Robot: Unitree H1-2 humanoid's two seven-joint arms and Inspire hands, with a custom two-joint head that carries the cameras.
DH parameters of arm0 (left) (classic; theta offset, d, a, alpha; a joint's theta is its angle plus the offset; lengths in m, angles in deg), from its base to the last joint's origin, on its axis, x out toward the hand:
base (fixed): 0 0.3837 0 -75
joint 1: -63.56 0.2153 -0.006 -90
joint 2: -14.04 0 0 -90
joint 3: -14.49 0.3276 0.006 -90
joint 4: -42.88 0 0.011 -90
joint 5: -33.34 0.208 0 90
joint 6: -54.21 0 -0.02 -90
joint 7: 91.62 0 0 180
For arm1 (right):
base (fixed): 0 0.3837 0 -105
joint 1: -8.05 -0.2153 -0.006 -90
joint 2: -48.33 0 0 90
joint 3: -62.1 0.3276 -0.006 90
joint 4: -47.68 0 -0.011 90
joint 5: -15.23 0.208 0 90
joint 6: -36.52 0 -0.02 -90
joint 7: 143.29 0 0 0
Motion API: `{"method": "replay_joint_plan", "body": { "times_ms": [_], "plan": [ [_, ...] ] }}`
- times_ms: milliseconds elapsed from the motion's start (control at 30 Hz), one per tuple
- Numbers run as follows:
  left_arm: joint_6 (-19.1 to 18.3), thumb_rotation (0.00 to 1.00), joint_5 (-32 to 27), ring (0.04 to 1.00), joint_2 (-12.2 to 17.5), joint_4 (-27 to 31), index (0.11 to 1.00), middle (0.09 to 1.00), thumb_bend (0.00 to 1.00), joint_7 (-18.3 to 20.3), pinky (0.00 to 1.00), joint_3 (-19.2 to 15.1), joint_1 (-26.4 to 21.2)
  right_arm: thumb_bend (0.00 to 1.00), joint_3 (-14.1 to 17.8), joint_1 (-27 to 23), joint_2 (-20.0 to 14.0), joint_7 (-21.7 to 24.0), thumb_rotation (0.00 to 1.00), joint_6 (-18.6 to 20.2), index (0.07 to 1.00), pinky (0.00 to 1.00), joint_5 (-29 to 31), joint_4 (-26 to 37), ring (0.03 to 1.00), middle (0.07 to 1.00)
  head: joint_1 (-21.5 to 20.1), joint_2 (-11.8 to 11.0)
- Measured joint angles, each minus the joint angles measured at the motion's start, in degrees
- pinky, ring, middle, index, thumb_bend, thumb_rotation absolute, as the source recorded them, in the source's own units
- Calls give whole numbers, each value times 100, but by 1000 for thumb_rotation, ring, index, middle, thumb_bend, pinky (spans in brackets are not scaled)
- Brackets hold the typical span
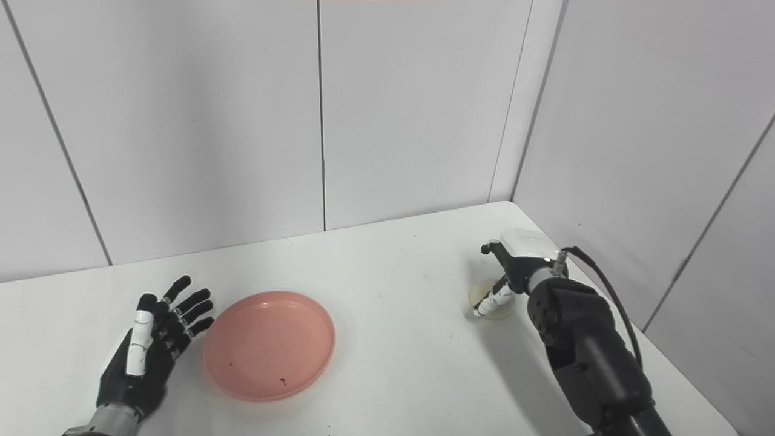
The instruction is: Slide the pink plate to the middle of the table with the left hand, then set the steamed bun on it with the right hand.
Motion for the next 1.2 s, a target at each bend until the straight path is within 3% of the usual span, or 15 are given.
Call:
{"method": "replay_joint_plan", "body": {
  "times_ms": [367, 1200],
  "plan": [
    [-31, 903, 5, 861, -5, 132, 893, 833, 804, -21, 812, 20, 56, 1000, -246, -16, -139, -328, 302, 0, 822, 697, 68, -424, 845, 867, 18, 35],
    [-71, 908, 5, 870, -5, 137, 899, 833, 806, -36, 816, 45, 68, 1000, -422, -73, -181, -1276, 322, 1, 800, 728, 786, -1234, 864, 880, 35, 97]
  ]
}}
